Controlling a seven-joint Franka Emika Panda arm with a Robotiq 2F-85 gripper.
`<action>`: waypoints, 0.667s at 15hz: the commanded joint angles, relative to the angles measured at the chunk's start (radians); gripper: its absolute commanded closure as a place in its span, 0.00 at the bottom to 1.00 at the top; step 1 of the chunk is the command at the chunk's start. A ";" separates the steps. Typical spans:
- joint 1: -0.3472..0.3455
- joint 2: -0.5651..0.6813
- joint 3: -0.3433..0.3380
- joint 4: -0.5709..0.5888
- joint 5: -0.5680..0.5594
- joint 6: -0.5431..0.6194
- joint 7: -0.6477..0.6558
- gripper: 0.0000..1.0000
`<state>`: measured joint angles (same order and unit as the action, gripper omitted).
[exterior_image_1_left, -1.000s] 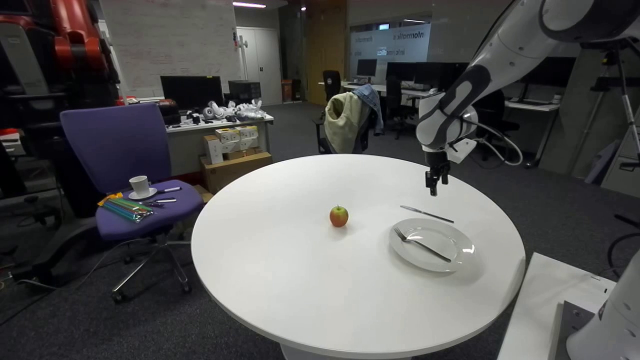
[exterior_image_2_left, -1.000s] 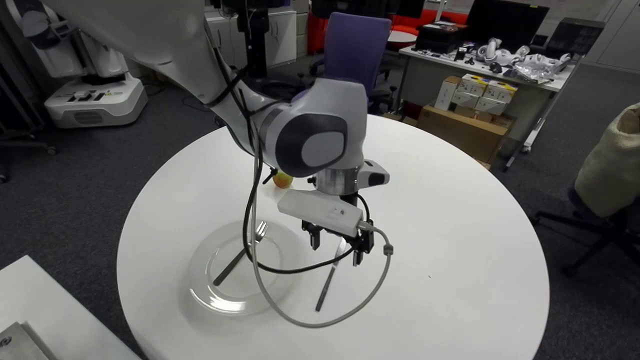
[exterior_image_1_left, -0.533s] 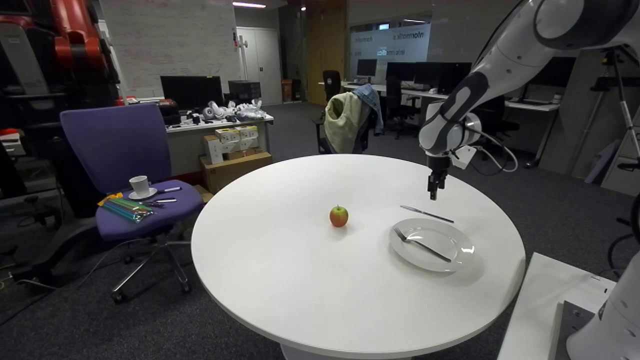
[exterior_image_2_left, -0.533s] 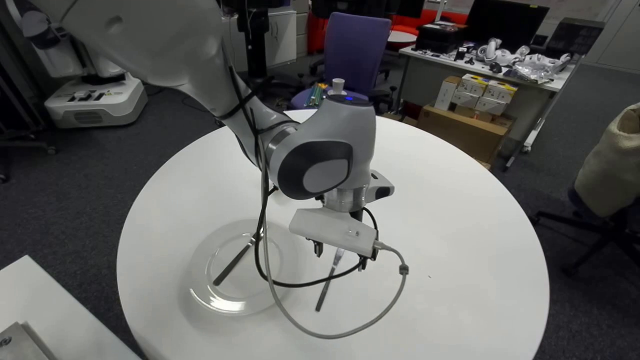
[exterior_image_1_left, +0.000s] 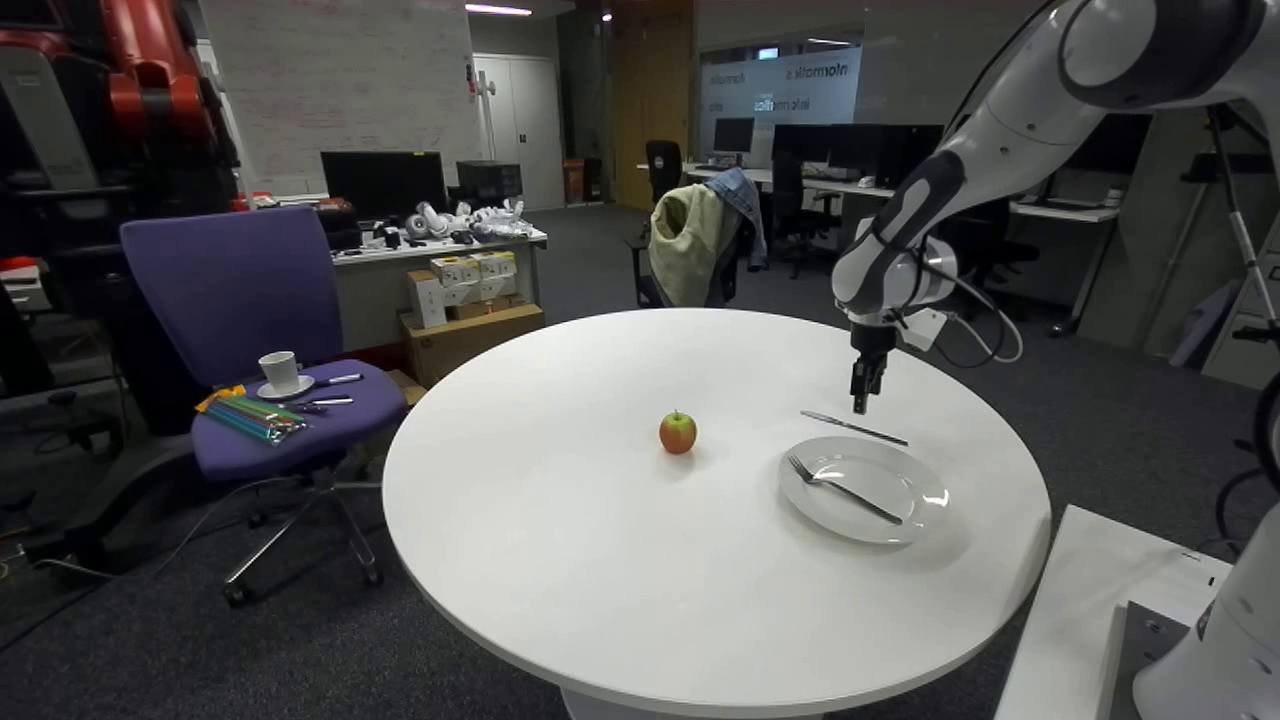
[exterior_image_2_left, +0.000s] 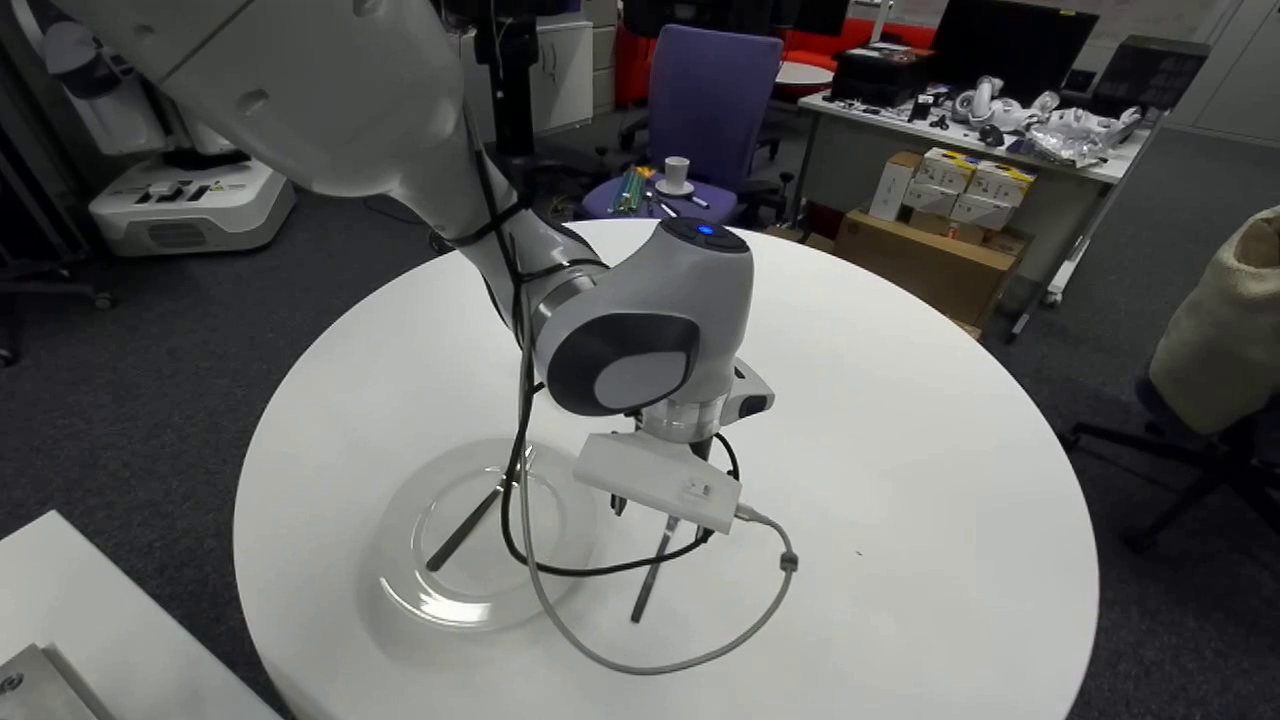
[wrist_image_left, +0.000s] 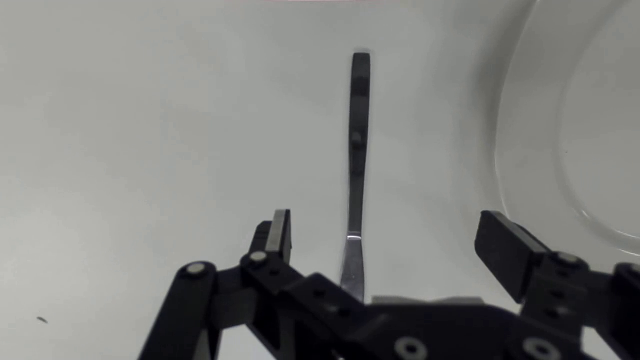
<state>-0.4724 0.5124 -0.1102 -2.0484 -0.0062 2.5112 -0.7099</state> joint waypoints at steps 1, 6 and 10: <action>-0.018 0.011 0.010 -0.002 0.032 0.014 -0.027 0.00; -0.010 0.037 -0.004 0.006 0.020 0.008 -0.001 0.00; -0.010 0.058 -0.014 0.019 0.013 0.008 0.006 0.00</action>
<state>-0.4731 0.5618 -0.1209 -2.0425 0.0024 2.5112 -0.7060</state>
